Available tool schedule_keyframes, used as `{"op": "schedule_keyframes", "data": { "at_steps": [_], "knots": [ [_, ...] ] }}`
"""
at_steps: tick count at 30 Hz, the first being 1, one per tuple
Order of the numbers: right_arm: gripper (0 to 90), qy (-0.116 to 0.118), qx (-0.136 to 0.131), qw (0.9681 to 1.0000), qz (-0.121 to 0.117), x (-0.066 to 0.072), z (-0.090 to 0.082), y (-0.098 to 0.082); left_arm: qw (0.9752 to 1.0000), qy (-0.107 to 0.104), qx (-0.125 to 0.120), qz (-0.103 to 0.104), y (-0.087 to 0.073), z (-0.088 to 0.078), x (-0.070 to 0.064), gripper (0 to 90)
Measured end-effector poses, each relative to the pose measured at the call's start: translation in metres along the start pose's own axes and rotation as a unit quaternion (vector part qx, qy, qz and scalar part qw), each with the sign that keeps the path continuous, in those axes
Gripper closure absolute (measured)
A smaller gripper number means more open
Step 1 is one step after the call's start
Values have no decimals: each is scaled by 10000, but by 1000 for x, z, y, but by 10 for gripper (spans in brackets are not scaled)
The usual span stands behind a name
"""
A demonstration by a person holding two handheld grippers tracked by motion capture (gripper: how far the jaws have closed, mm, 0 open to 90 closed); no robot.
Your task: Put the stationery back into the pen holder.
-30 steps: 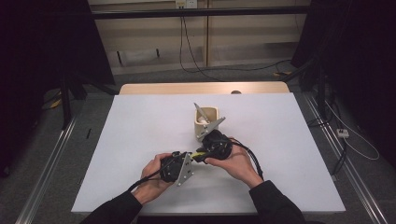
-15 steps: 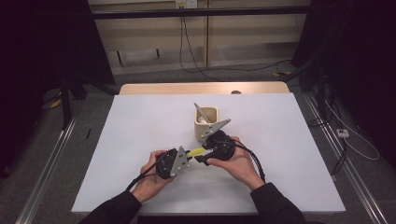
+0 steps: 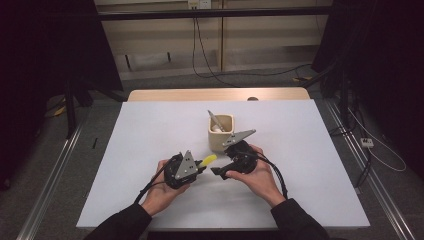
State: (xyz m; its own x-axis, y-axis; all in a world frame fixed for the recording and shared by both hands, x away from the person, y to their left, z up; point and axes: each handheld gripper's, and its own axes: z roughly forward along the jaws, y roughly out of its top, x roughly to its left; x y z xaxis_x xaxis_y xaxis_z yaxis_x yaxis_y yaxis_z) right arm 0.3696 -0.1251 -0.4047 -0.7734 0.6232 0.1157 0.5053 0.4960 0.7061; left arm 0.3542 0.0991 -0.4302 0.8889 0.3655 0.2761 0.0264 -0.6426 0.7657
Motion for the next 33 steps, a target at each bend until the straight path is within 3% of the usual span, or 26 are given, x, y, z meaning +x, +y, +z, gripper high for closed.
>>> {"op": "schedule_keyframes", "data": {
  "at_steps": [3, 8, 14, 21, 25, 28, 33],
  "knots": [
    [144, -51, -109, 9999, 119, -4, -3, -5, 9999, -48, -59, -144, -1, 0, 2, 774],
    [95, -553, -184, 9980, 242, -9, -8, -13, 9994, -63, -110, -312, -2, -3, 5, 774],
    [94, -1084, -330, 9920, 549, -14, -14, -25, 9987, -83, -157, -478, -2, -8, 7, 774],
    [89, -1284, -492, 9886, 613, -14, -23, -35, 9953, -264, -288, -887, -1, -14, 12, 774],
    [95, -1479, -581, 9857, 553, -11, -29, -39, 9940, -308, -345, -992, 1, -18, 15, 774],
    [90, -1392, -616, 9868, 560, -11, -34, -43, 9930, -355, -360, -1071, 3, -21, 17, 774],
    [76, -1562, -605, 9835, 685, -12, -40, -55, 9909, -404, -407, -1216, 5, -27, 23, 774]
  ]
}}
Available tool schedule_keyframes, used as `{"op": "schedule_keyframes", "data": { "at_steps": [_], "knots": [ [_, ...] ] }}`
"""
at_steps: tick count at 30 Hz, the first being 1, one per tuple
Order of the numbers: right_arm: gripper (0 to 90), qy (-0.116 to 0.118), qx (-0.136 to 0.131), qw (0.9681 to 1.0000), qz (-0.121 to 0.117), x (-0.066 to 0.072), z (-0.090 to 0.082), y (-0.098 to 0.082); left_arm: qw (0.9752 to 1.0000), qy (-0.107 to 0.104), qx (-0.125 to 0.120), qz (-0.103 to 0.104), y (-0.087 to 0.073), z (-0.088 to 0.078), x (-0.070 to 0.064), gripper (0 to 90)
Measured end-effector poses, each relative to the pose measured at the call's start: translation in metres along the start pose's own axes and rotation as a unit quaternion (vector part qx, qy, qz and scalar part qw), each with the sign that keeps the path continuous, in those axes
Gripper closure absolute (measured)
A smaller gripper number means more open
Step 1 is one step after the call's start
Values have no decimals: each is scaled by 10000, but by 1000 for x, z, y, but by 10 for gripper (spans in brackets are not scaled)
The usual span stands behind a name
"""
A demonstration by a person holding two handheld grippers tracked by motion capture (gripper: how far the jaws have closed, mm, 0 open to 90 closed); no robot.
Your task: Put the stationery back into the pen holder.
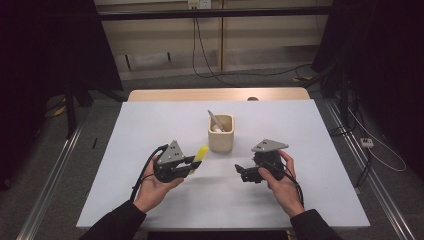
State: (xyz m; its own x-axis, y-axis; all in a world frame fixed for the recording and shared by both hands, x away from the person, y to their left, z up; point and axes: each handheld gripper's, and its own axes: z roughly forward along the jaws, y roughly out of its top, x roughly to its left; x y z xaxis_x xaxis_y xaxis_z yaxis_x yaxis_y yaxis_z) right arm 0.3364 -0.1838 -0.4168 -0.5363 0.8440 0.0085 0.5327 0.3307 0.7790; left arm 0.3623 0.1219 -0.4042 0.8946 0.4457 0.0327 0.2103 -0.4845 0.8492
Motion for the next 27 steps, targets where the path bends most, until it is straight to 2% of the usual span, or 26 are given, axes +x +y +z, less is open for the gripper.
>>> {"op": "schedule_keyframes", "data": {
  "at_steps": [4, 9, 12, 14, 20, 27],
  "knots": [
    [72, -17, -75, 10000, 46, -4, -5, -5, 9999, -27, 81, -53, 1, -2, 3, 774],
    [72, -99, -258, 9995, 121, -7, -12, -10, 9998, -6, 81, -167, 5, -6, 6, 774],
    [65, -108, -271, 9995, 107, -8, -15, -14, 9998, 21, 76, -207, 10, -10, 9, 774],
    [65, -117, -308, 9994, 126, -9, -17, -17, 9997, 67, 43, -216, 12, -12, 11, 774],
    [65, -162, -390, 9989, 182, -11, -21, -24, 9991, 53, -73, -425, 22, -16, 18, 774],
    [70, -240, -439, 9984, 256, -15, -27, -34, 9984, 85, -203, -528, 33, -20, 25, 774]
  ]
}}
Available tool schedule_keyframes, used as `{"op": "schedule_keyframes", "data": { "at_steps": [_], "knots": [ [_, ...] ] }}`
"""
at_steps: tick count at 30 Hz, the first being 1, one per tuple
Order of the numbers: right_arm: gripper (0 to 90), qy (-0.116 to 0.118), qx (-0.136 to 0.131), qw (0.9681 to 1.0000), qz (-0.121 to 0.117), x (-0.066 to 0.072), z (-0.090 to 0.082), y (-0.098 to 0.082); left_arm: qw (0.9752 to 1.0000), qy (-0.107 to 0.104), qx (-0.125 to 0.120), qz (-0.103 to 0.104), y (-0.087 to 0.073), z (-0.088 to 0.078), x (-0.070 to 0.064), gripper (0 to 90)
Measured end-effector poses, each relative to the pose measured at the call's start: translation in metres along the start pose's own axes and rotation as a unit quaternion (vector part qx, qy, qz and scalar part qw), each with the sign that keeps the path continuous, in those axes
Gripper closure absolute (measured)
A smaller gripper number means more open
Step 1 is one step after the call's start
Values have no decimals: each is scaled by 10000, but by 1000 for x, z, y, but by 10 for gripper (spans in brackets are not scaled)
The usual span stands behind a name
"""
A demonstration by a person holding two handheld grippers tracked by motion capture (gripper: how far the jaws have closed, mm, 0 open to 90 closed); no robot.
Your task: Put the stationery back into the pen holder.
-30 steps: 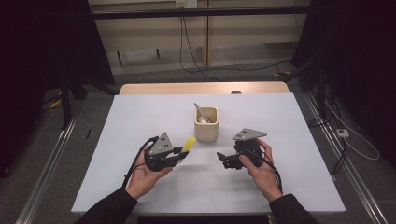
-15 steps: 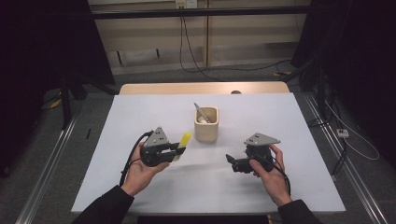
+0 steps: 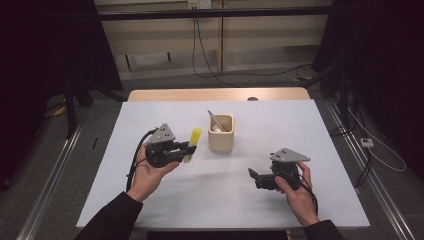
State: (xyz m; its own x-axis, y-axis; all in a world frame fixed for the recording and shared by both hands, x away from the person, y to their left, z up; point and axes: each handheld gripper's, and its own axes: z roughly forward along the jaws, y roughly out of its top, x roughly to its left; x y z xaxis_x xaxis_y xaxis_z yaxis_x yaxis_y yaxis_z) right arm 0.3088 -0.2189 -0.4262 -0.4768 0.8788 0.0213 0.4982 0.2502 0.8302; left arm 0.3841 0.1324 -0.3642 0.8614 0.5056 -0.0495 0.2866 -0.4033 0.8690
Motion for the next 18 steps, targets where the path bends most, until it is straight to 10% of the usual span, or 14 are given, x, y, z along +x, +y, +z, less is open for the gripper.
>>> {"op": "schedule_keyframes", "data": {
  "at_steps": [18],
  "knots": [
    [71, -216, -44, 9997, 127, -8, -10, -13, 9993, 193, -306, -132, 33, 1, 13, 774]
  ]
}}
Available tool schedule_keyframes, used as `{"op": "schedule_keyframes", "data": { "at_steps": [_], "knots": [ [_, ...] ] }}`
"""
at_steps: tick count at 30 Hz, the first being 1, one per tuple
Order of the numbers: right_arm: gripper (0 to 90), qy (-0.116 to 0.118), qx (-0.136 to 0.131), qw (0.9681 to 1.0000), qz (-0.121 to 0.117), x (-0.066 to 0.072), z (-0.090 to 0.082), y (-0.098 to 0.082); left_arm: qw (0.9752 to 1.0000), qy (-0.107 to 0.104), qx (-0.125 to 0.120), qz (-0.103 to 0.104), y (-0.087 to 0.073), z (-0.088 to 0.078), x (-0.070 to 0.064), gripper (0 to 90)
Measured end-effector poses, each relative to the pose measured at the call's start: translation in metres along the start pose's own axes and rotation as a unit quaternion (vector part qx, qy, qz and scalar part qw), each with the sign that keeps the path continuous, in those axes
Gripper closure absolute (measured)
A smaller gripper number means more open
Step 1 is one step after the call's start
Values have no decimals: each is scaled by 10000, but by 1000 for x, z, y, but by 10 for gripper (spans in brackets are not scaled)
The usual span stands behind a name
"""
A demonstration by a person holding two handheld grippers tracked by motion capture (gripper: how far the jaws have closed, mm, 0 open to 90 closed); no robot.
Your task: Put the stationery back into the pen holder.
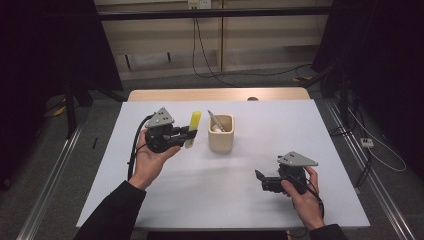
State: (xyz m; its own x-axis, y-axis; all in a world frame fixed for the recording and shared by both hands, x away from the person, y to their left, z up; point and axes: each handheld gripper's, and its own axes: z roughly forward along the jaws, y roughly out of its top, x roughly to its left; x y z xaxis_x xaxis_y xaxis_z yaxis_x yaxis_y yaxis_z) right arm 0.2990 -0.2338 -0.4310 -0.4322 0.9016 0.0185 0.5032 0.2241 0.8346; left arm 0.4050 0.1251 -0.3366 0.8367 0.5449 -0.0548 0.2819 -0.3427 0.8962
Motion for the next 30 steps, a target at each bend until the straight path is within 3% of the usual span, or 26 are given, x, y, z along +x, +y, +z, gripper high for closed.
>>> {"op": "schedule_keyframes", "data": {
  "at_steps": [16, 23, 30],
  "knots": [
    [71, -78, 31, 9999, 59, -8, -7, -10, 9997, 188, -159, -62, 23, 35, 6, 774],
    [72, -43, 61, 10000, 63, -7, -4, -10, 9993, 265, -264, -77, 34, 62, 9, 774],
    [70, 18, 78, 9999, 152, -7, -4, -11, 9993, 282, -212, -89, 41, 87, 9, 774]
  ]
}}
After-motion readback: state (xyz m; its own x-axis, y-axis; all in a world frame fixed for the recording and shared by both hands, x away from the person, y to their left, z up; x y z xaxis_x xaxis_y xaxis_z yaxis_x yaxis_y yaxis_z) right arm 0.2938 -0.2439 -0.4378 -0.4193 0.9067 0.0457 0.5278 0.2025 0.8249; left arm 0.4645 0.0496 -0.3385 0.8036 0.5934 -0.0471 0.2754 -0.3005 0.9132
